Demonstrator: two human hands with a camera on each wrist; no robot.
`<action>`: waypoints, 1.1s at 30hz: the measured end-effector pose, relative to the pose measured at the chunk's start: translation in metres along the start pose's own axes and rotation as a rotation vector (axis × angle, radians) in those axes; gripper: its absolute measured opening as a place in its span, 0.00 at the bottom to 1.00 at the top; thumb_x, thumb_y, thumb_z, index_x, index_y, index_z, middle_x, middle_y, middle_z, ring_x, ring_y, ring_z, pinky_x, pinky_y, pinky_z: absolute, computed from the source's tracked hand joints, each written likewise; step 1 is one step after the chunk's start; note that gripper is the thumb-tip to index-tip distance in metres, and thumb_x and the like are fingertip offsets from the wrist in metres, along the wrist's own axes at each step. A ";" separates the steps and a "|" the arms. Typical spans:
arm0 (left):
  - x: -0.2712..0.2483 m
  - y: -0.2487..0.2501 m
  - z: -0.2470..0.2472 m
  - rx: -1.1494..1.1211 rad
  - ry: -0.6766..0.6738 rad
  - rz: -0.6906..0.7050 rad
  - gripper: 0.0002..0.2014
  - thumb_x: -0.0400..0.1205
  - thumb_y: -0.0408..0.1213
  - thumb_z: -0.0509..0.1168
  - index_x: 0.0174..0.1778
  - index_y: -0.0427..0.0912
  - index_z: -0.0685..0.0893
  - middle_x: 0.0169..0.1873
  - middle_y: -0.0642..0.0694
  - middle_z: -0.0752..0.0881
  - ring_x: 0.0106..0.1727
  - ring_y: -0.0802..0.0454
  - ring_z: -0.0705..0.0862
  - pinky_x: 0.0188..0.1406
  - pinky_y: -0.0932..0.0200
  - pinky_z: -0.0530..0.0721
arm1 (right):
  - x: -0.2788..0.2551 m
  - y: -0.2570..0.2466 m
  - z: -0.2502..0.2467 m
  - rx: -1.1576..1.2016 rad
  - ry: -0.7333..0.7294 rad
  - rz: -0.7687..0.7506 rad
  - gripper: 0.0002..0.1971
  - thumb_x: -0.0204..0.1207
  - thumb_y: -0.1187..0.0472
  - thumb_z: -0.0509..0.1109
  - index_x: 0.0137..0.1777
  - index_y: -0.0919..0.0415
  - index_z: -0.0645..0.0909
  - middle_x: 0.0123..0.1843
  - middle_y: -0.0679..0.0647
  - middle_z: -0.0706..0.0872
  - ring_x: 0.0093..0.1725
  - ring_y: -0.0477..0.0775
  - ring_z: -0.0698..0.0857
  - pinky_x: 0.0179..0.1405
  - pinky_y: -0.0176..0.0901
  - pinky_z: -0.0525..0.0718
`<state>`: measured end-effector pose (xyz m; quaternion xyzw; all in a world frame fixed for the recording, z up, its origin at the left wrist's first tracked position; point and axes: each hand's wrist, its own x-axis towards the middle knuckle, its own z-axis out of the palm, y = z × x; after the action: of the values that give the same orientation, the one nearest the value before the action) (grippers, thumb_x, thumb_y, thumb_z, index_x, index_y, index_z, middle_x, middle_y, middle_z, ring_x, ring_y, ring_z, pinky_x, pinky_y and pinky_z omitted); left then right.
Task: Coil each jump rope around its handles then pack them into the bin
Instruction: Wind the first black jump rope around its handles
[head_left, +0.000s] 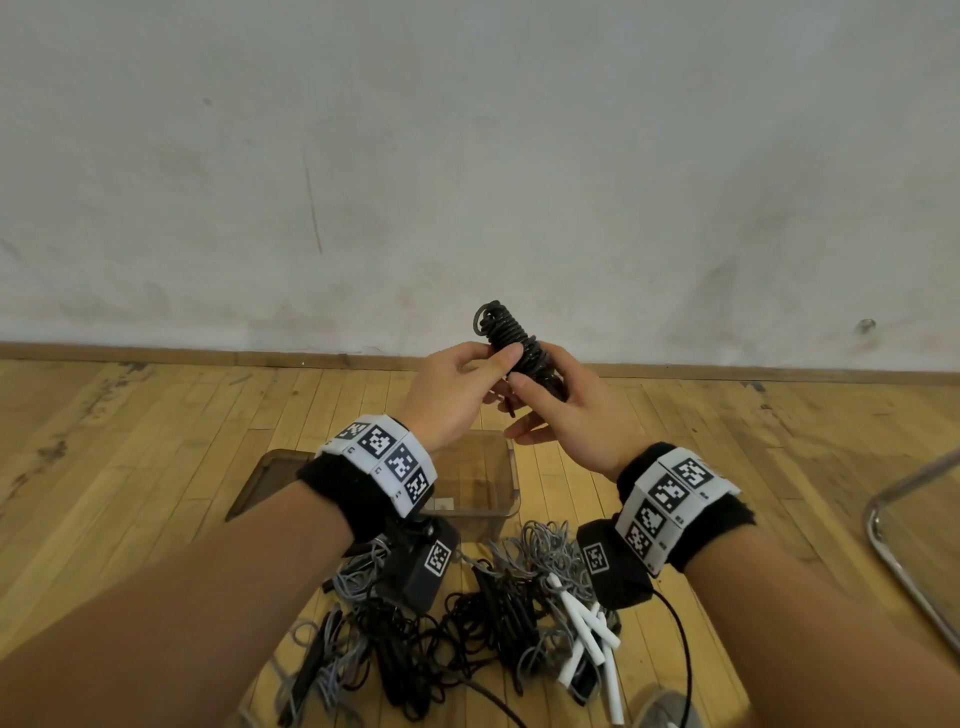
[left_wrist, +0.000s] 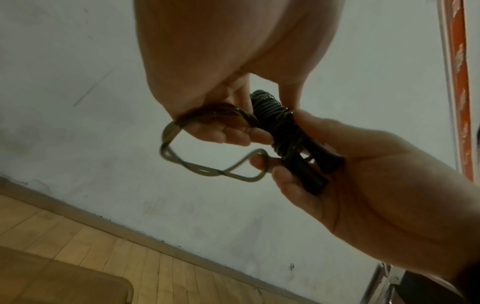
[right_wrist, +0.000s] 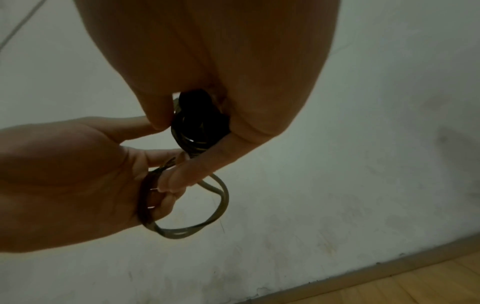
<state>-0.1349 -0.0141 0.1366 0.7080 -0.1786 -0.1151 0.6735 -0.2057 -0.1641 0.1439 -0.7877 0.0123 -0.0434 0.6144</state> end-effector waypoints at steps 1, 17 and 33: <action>0.001 -0.001 -0.002 0.032 -0.014 0.007 0.19 0.82 0.57 0.71 0.54 0.44 0.92 0.41 0.44 0.94 0.47 0.46 0.93 0.57 0.49 0.88 | 0.000 0.001 -0.002 -0.055 0.007 -0.017 0.22 0.86 0.54 0.69 0.78 0.50 0.71 0.53 0.63 0.90 0.40 0.58 0.93 0.48 0.56 0.93; -0.005 0.004 0.007 0.083 0.070 -0.020 0.20 0.85 0.48 0.71 0.69 0.42 0.88 0.32 0.46 0.93 0.23 0.58 0.80 0.30 0.63 0.82 | 0.004 0.006 -0.010 -0.700 0.194 -0.087 0.35 0.84 0.45 0.70 0.88 0.44 0.61 0.61 0.50 0.90 0.44 0.48 0.90 0.37 0.33 0.82; -0.003 0.011 0.004 -0.075 0.034 -0.051 0.15 0.88 0.46 0.66 0.51 0.38 0.92 0.28 0.46 0.88 0.26 0.56 0.83 0.25 0.71 0.75 | 0.001 -0.001 -0.003 0.184 0.099 0.025 0.27 0.85 0.62 0.71 0.82 0.50 0.71 0.53 0.60 0.92 0.45 0.58 0.93 0.54 0.54 0.92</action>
<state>-0.1400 -0.0166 0.1475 0.6885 -0.1447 -0.1269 0.6993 -0.2052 -0.1666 0.1460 -0.7247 0.0485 -0.0753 0.6832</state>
